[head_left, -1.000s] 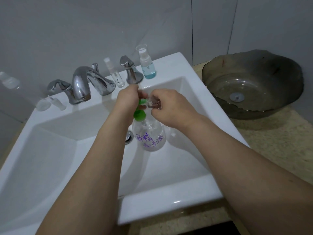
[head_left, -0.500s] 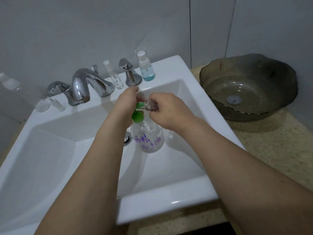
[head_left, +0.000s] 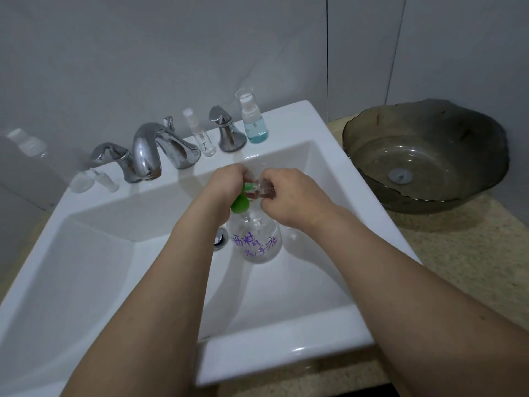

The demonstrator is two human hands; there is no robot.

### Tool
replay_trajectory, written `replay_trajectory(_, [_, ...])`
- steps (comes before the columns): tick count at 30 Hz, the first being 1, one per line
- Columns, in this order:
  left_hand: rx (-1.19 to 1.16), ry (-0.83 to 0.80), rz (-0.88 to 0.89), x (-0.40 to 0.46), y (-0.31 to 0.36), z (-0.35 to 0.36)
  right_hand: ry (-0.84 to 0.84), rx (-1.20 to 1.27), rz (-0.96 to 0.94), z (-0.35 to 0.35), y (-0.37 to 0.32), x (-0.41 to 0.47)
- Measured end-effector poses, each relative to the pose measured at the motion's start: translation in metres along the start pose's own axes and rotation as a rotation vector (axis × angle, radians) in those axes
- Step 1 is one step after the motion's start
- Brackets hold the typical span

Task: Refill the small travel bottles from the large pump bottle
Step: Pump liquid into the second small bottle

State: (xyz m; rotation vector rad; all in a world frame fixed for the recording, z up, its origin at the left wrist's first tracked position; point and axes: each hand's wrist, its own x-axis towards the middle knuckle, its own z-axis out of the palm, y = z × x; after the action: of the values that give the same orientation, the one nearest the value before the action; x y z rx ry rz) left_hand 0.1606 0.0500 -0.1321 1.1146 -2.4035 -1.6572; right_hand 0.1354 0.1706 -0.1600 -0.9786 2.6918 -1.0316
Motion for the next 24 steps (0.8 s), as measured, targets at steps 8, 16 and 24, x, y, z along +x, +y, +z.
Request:
replay_trajectory(8, [-0.042, -0.002, 0.008, 0.0027, 0.0025, -0.0031, 0.035, 0.011, -0.039, -0.0034, -0.0016, 0.0002])
replay_trajectory(16, [-0.257, 0.039, 0.107, 0.0078, 0.0081, -0.0070, 0.132, 0.042, -0.113, -0.0020, -0.0012, 0.0020])
replay_trajectory(24, [0.034, 0.046, -0.036, -0.0016, 0.0056, -0.0024, 0.030, -0.024, -0.025, 0.0003, 0.0012, 0.0032])
